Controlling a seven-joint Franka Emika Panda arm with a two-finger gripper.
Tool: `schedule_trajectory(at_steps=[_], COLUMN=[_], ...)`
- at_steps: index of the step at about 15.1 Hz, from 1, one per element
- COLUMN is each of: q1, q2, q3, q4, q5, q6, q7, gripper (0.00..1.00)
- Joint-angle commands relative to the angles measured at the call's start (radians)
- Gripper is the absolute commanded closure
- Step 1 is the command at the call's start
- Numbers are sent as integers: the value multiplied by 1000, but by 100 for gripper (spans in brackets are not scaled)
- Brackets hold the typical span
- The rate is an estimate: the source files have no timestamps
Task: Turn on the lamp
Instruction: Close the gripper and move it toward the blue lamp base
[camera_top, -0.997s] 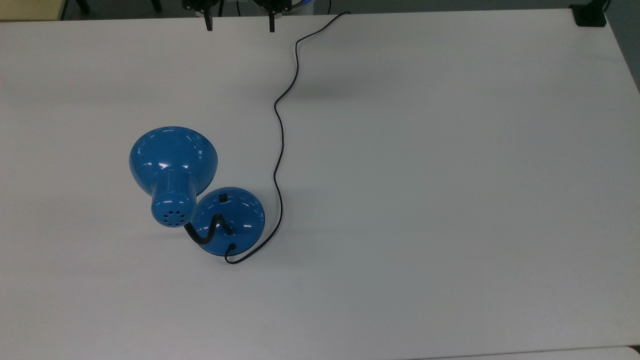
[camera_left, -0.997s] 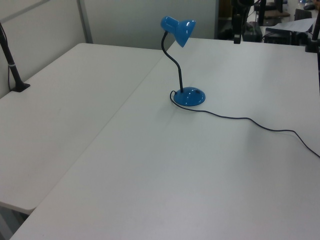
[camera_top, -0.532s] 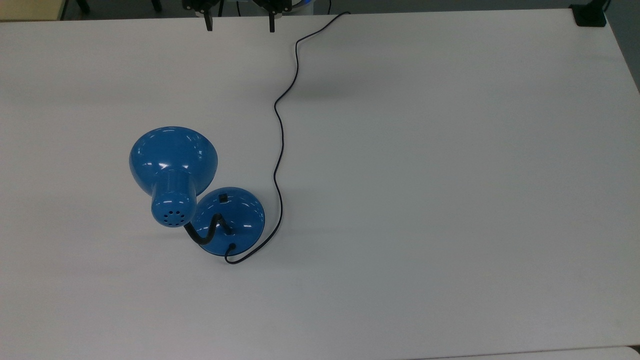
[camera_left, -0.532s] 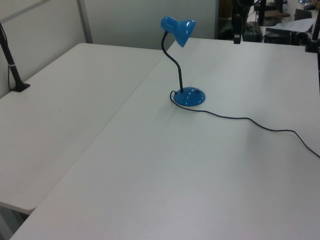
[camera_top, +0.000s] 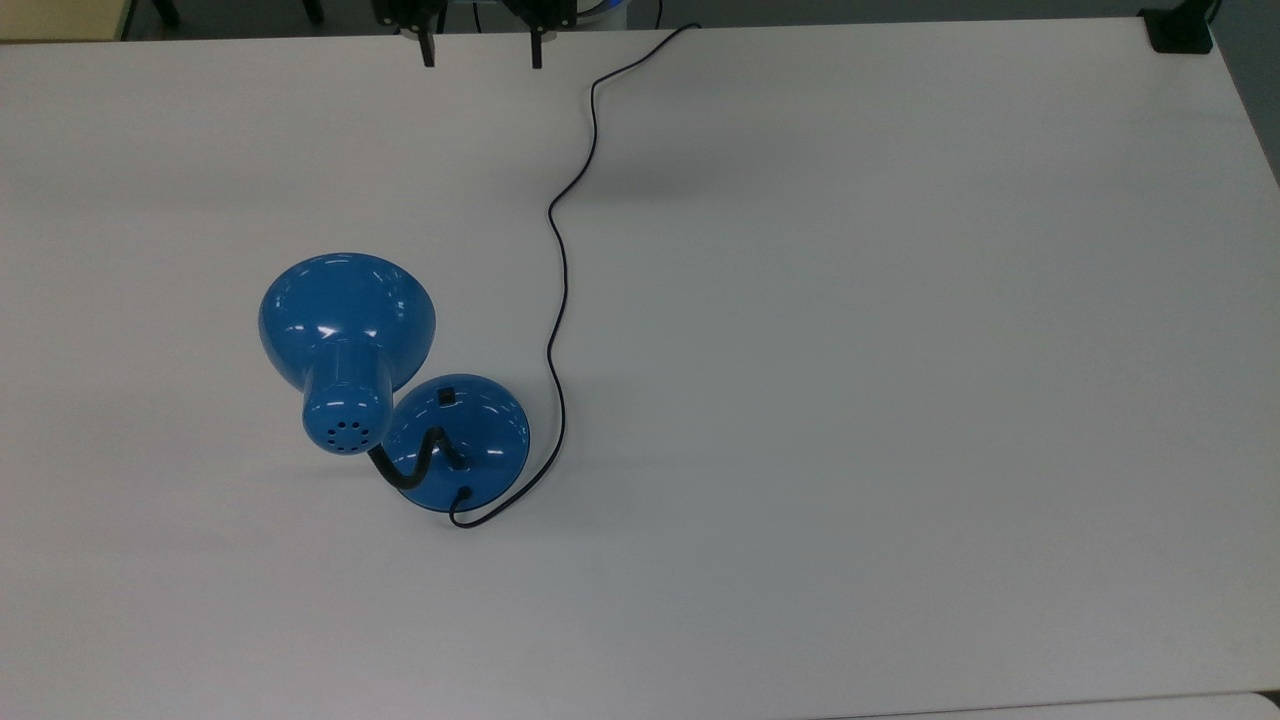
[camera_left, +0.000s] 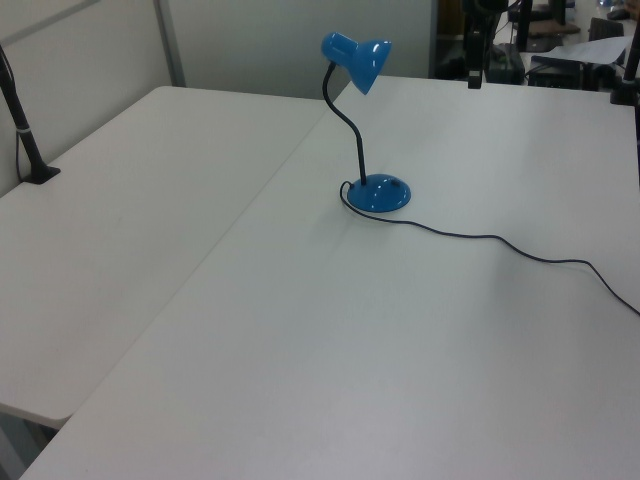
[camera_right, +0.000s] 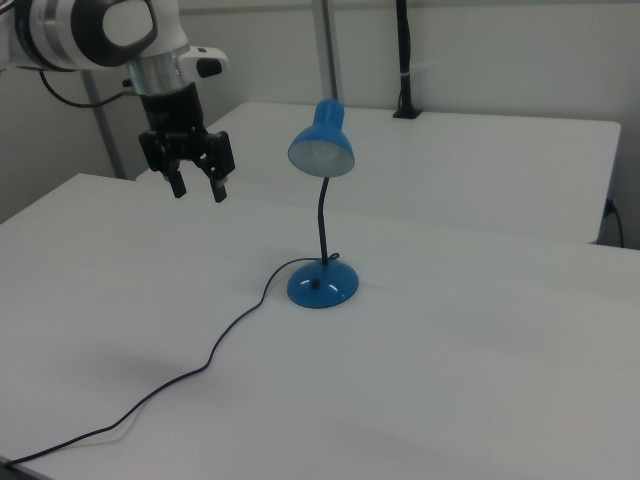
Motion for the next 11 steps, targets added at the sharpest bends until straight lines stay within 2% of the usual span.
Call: schedule_trajectory(at_steps=[1, 2, 3, 11], q1=[5, 5, 5, 4], q2=[2, 3, 3, 6], q3=[-2, -2, -2, -2], q4=[8, 8, 10, 8], q5=[5, 5, 5, 8], q6=[-24, -24, -23, -18], q7=[-26, -26, -26, -41], gripper=[84, 91, 94, 100])
